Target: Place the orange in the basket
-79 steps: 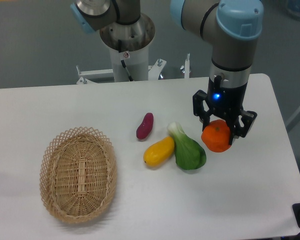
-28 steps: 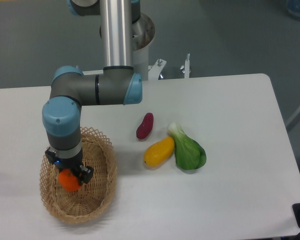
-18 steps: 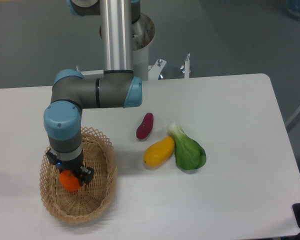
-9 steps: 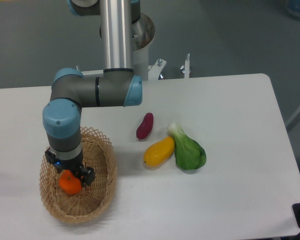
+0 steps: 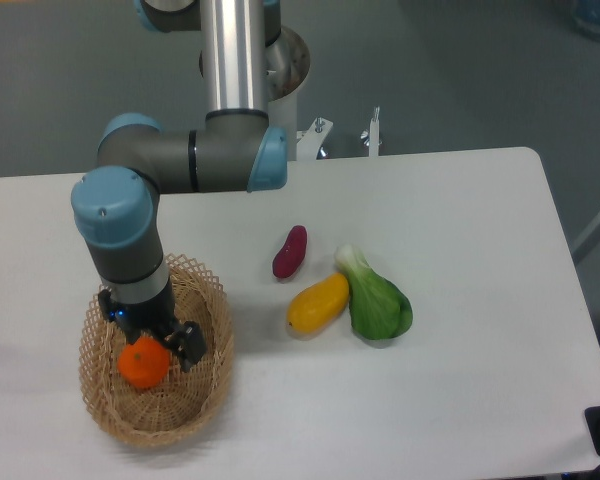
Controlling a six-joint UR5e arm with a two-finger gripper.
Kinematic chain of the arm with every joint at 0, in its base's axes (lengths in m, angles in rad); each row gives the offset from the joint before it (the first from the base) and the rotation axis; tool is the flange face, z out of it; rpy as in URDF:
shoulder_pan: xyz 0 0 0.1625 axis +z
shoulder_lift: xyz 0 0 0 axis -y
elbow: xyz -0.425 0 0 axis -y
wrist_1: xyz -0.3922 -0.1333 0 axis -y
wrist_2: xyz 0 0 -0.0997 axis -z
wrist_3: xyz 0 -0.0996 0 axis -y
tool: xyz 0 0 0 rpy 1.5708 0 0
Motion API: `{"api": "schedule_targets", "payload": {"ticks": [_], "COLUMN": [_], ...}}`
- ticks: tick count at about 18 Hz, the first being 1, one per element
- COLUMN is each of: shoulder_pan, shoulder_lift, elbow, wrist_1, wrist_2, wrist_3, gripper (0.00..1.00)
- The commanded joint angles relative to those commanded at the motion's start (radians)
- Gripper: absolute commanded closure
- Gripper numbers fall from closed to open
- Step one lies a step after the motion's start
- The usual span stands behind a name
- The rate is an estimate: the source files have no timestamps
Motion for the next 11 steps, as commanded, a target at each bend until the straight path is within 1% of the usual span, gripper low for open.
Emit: {"api": "schedule_targets", "payload": {"ticks": [1, 3, 4, 8, 11], "shoulder_pan": [0.002, 0.024, 0.034, 0.058, 0.061], "shoulder_lift": [0.012, 0.025, 0.04, 0.058, 0.06], "elbow": [0.0, 0.006, 0.009, 0.009, 0.011], "wrist_1": [-0.006, -0.072, -0.092, -0.09, -0.091], "wrist_2": [0.003, 0.008, 0.008, -0.002, -0.002], "wrist_3": [0.029, 0.092, 0.121, 0.137, 0.138], "gripper": [0.0, 0.0, 0.0, 0.0, 0.0]}}
